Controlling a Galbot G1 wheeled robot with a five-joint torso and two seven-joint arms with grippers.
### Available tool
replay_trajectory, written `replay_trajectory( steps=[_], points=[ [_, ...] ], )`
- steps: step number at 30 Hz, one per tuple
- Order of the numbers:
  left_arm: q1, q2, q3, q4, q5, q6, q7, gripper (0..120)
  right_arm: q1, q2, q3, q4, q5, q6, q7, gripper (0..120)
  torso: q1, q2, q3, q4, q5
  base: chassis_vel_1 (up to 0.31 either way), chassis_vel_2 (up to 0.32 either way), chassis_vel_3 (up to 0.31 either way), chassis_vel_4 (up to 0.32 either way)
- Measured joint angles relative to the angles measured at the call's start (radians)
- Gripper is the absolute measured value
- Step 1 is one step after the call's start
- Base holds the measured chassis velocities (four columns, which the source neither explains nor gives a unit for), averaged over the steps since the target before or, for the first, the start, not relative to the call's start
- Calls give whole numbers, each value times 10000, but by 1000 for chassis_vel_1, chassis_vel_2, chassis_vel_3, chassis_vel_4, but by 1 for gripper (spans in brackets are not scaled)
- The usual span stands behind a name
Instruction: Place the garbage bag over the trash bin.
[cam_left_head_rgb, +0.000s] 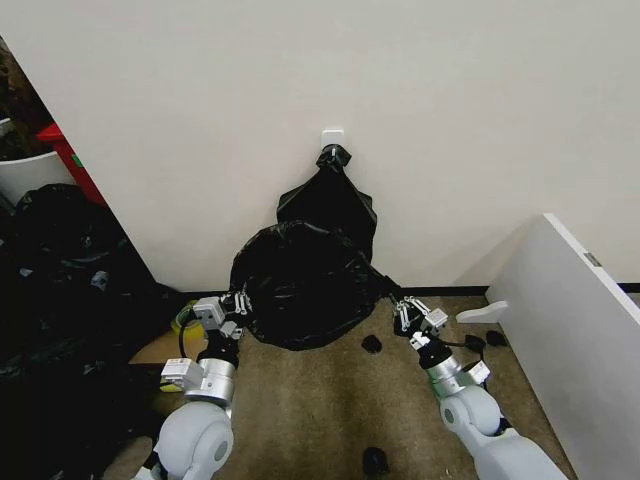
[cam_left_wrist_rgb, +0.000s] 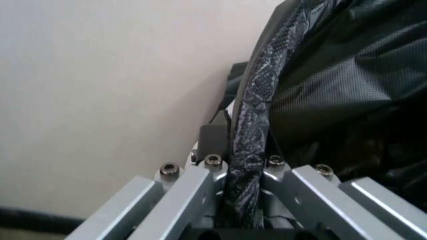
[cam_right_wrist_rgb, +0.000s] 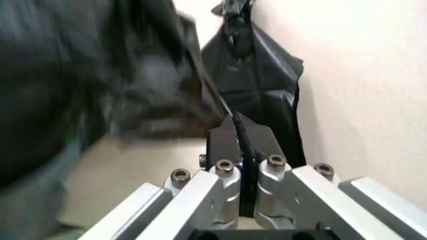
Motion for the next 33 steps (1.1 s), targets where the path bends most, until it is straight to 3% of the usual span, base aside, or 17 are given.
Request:
replay_trajectory(
  steps=[2,6,10,14,15,19,25,29,33],
  points=[
    [-10,0,-1,-56,-126,87,-20,0,34,22,41,-94,-189,65,46,0,0,0,0,0,0,0,0,0,0],
    [-67,-37,-34,-637,-1192,987,-402,0,393,213,554,-994,-2506,996,1128,0,0,0,0,1,-1,0,0,0,0],
    [-89,-83,-39,-894,-1566,1291,-552,0,449,251,669,-1149,-3062,1348,1448,0,0,0,0,-1,-1,0,0,0,0],
    [-149,-115,-133,-952,-1778,1426,-698,0,210,230,765,-763,-3362,1314,2290,19,0,0,0,0,-1,0,0,0,0],
    [-149,-115,-133,-952,-1778,1426,-698,0,210,230,765,-763,-3362,1314,2290,19,0,0,0,0,-1,0,0,0,0],
    [-213,-112,-241,-865,-2055,1483,-799,0,-250,95,619,60,-2086,830,2425,30,0,0,0,-1,-4,0,0,0,0],
    [-612,-76,-611,-396,-3601,2243,-659,0,-1372,-75,113,2636,1661,-619,2414,57,0,0,-1,-1,-2,0,0,0,0],
    [-883,-64,-1013,124,-4700,2960,-282,0,-1582,-54,-12,3610,2570,-1007,2659,67,0,0,-1,0,-4,0,0,0,0],
    [-1221,-81,-1370,766,-5910,3764,-208,0,-1653,-34,-47,4466,3198,-1266,3298,86,0,0,-1,0,-4,0,0,0,0]
  ],
)
